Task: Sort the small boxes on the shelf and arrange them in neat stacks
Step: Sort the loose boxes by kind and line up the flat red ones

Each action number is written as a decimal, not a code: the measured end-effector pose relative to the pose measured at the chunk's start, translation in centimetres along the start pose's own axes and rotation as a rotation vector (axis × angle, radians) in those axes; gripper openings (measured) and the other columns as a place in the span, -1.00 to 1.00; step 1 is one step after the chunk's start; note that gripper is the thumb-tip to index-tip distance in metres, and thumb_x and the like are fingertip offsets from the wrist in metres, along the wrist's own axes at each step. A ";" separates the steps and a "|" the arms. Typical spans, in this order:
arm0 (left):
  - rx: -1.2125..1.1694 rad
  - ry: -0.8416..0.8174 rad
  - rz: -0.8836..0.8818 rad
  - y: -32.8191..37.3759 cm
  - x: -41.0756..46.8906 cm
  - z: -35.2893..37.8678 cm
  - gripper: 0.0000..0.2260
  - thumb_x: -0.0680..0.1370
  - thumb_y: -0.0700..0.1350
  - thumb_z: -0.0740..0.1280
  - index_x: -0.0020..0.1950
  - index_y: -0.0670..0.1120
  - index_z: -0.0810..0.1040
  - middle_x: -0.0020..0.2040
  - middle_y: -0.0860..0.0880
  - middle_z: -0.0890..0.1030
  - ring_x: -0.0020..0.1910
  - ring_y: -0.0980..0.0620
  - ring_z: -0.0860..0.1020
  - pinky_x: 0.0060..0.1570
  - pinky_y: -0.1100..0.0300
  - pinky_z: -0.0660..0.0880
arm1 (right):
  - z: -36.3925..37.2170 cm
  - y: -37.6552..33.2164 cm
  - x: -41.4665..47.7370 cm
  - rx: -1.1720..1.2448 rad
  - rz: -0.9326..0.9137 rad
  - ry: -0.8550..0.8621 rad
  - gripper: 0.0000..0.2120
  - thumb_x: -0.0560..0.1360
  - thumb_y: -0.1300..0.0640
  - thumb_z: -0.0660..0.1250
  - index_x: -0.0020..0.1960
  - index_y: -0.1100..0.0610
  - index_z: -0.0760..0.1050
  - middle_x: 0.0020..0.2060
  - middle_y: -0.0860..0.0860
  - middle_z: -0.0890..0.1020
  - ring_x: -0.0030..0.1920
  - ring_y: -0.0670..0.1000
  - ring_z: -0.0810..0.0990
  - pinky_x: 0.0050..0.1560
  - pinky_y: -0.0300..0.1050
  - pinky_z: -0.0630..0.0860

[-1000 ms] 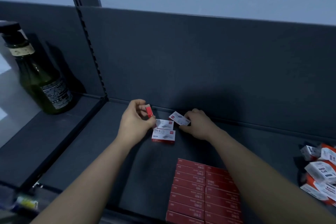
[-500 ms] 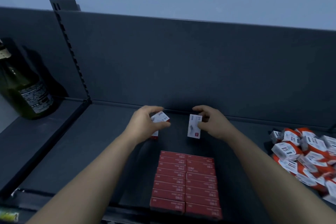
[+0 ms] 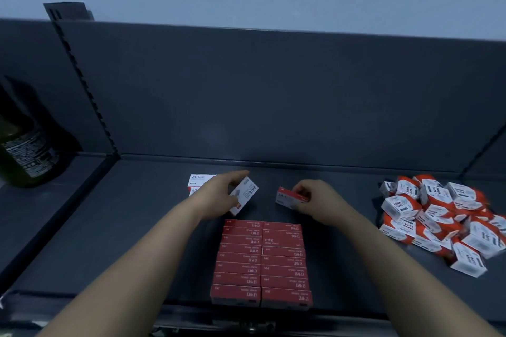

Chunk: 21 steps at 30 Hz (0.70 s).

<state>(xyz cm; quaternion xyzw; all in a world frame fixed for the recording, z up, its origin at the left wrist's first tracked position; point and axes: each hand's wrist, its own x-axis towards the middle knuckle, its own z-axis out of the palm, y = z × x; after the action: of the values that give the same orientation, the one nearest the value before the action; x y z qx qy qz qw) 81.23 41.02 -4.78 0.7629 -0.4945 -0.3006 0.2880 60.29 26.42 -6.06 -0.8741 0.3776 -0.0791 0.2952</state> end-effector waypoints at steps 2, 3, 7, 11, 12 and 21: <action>-0.021 0.004 0.005 0.0 -0.2 0.0 -0.37 0.52 -0.30 0.21 0.47 0.24 0.21 0.25 0.11 0.47 0.18 0.11 0.52 0.13 0.14 0.53 | -0.1 0.3 -0.3 0.002 0.007 0.005 -0.84 0.41 0.10 0.45 -0.04 -0.02 0.54 -0.07 -0.09 0.61 -0.11 -0.13 0.57 -0.10 -0.23 0.50; -0.021 0.010 0.013 0.1 -0.2 0.1 -0.38 0.53 -0.30 0.20 0.45 0.26 0.23 0.23 0.11 0.47 0.17 0.10 0.52 0.10 0.14 0.54 | -0.2 0.3 -0.3 0.002 0.005 0.006 -0.84 0.41 0.10 0.45 -0.04 -0.03 0.54 -0.07 -0.09 0.61 -0.11 -0.14 0.57 -0.12 -0.25 0.49; -0.068 0.114 0.050 0.5 -0.2 0.4 -0.65 0.54 -0.28 0.27 0.20 0.11 0.43 0.07 0.09 0.56 0.03 0.09 0.57 -0.06 0.18 0.58 | -0.2 0.3 -0.6 0.006 -0.014 0.007 -0.85 0.44 0.11 0.43 0.00 0.00 0.57 -0.09 -0.12 0.60 -0.13 -0.19 0.55 -0.19 -0.34 0.42; -0.111 0.222 0.044 0.6 -0.2 0.4 -0.85 0.53 -0.18 0.35 -0.03 -0.01 0.39 -0.06 0.06 0.58 -0.07 0.08 0.58 -0.24 0.28 0.51 | -0.3 0.2 -0.8 0.064 -0.028 0.000 -0.82 0.46 0.13 0.41 0.06 0.04 0.61 -0.09 -0.12 0.63 -0.12 -0.16 0.58 -0.10 -0.28 0.49; -0.092 0.222 0.036 0.4 -0.2 0.4 -0.85 0.52 -0.16 0.35 -0.05 -0.01 0.38 -0.07 0.04 0.59 -0.09 0.06 0.58 -0.20 0.22 0.52 | -0.3 0.2 -0.9 0.065 -0.028 -0.003 -0.81 0.47 0.13 0.41 0.07 0.05 0.61 -0.08 -0.11 0.64 -0.10 -0.15 0.58 -0.08 -0.26 0.50; 0.081 0.062 0.035 0.3 -0.8 -0.2 -0.68 0.51 -0.19 0.35 0.23 0.06 0.48 0.06 0.12 0.57 0.01 0.11 0.56 -0.02 0.26 0.48 | -0.7 -0.3 -1.5 0.067 -0.021 -0.003 -0.80 0.48 0.13 0.39 0.10 0.04 0.60 -0.12 -0.16 0.60 -0.20 -0.26 0.53 -0.26 -0.42 0.40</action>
<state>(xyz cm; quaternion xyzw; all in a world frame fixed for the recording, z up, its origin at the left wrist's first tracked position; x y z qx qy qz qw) 80.90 41.70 -4.27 0.7743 -0.5102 -0.2515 0.2773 59.23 27.33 -5.18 -0.8677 0.3653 -0.0934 0.3239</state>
